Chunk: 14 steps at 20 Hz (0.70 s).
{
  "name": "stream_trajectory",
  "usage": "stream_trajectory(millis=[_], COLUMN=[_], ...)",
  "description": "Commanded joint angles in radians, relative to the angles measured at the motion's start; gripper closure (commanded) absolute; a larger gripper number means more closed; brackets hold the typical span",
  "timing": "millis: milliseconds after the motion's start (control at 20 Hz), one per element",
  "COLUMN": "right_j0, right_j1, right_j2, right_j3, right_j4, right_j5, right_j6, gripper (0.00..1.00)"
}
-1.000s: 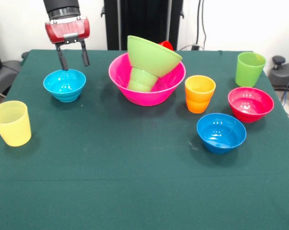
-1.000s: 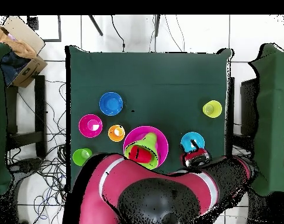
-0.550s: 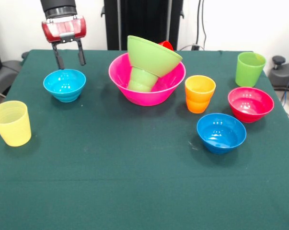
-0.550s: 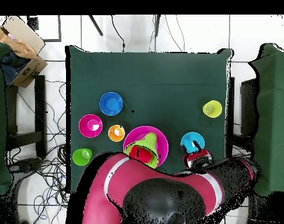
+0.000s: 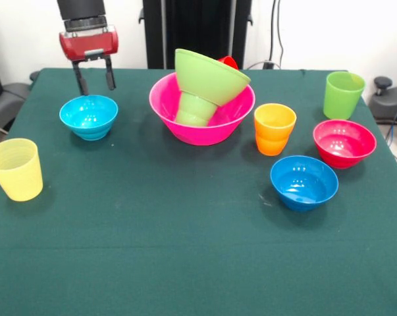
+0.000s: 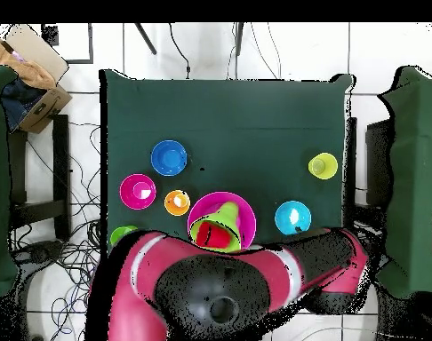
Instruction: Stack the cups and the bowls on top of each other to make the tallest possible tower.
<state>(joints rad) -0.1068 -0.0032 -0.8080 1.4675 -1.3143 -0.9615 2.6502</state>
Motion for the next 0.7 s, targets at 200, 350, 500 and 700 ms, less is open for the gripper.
stream_trajectory(millis=[200,350,500,700], right_j0=[0.143,0.158,0.161,0.124], right_j1=[0.174,0.195,0.185,0.144], right_j2=[0.017,-0.006,-0.010,0.022], right_j3=[-0.181,-0.200,-0.194,-0.154], right_j4=[-0.231,-0.268,-0.253,-0.197], right_j5=[0.130,0.107,0.127,0.154], right_j6=[0.539,0.577,0.555,0.415], gripper=[0.00,0.00,0.00,0.00])
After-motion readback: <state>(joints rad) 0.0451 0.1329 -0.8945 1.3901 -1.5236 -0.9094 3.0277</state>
